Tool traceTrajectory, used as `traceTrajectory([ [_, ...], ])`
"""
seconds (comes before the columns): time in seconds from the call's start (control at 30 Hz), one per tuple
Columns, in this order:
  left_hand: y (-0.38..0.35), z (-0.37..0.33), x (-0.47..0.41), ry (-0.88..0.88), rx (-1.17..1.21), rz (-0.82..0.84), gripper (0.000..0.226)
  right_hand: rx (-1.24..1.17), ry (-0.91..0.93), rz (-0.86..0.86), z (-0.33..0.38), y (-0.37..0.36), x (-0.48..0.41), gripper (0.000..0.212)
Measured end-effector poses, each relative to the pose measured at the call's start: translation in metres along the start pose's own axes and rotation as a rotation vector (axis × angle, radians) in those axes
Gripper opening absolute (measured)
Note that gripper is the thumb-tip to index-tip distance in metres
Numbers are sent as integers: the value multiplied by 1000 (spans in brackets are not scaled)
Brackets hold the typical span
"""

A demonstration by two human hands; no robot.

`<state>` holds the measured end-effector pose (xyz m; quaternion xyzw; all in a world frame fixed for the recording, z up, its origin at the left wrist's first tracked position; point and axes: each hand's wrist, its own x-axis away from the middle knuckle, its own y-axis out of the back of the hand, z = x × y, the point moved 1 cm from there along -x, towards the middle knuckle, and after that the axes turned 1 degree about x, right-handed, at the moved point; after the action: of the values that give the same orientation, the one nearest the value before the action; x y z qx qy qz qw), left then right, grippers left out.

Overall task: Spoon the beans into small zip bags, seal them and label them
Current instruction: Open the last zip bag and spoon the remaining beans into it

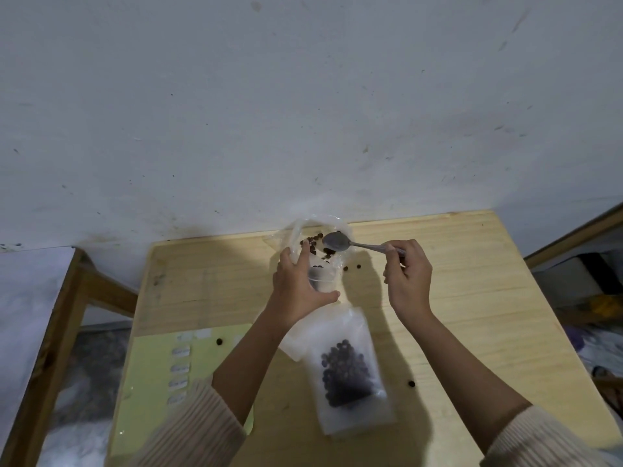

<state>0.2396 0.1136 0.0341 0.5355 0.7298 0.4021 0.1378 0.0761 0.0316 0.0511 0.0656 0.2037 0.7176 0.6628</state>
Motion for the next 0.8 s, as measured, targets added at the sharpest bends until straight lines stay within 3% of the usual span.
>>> traceTrajectory([
  [0.43,2,-5,-4,34,86,27,113,97,33,32,-15,-26,0,22],
  [0.53,1,-4,-4,23,111,39,114,103,-97,6,-24,-32,0,23],
  [0.7,1,1,-3,-14,159,64,116,-157,-437,21,-37,-42,5,18],
  [0.8,3,3,-5,-23,193,47,116,-187,-465,78,-33,-41,4,20],
])
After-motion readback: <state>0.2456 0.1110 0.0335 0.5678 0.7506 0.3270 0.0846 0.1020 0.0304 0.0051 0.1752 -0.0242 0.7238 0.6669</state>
